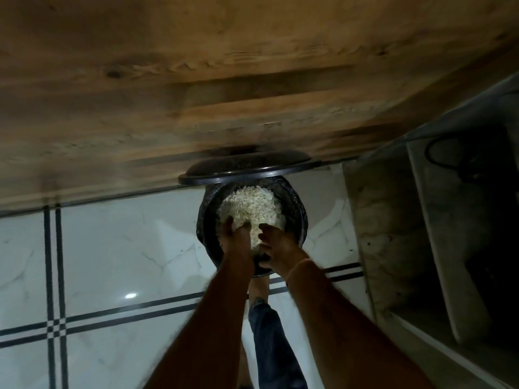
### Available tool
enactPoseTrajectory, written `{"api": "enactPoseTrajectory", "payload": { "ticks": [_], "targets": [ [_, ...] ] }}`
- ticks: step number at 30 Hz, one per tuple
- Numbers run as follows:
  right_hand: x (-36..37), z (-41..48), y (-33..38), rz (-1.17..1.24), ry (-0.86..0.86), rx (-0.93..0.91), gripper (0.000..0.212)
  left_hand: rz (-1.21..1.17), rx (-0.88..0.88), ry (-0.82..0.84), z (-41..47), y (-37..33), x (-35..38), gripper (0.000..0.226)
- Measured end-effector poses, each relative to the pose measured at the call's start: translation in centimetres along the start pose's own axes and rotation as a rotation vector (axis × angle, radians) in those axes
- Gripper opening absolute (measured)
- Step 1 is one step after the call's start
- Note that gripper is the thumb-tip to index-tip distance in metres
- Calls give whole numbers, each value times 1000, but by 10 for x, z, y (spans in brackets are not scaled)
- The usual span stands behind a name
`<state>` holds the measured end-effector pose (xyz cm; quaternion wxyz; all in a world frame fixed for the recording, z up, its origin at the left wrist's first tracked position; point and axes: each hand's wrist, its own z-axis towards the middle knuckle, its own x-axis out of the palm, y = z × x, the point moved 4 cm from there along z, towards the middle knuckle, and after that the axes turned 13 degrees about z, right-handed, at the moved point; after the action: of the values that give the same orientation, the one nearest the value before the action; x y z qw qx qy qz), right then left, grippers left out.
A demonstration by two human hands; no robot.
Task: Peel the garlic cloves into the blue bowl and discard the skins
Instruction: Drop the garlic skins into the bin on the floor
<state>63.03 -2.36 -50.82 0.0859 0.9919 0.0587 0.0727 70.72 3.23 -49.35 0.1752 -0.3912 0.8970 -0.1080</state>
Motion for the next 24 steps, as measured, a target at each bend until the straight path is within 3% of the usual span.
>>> {"api": "enactPoseTrajectory", "payload": {
  "ticks": [3, 4, 7, 11, 12, 14, 16, 19, 20, 24],
  "targets": [
    [29, -21, 0, 202, 72, 69, 46, 100, 3, 167, -13, 4, 15, 50],
    [33, -28, 0, 203, 79, 49, 42, 21, -39, 212, -15, 1, 18, 49],
    [24, -40, -3, 177, 46, 4, 63, -150, -150, 234, -25, -10, 17, 46],
    [17, -71, -8, 107, 131, -162, 61, 34, -55, 238, -46, 1, 8, 78],
    [14, -82, -12, -25, 114, -223, 61, 8, -69, 273, -64, 1, 6, 77],
    [5, -110, -15, -175, 94, -278, 56, -143, -103, 306, -96, -8, 0, 49],
    [-13, -136, -15, -205, 75, -266, 48, -53, 21, 270, -128, -27, -12, 35],
    [-40, -207, -10, -216, 91, -391, 43, 308, 233, 142, -178, -46, -37, 83],
    [-48, -239, -10, -190, 95, -434, 39, 457, 316, 64, -194, -46, -48, 85],
    [-96, -361, -24, -44, 89, -530, 29, 780, 658, -27, -315, -41, -62, 55]
  ]
}}
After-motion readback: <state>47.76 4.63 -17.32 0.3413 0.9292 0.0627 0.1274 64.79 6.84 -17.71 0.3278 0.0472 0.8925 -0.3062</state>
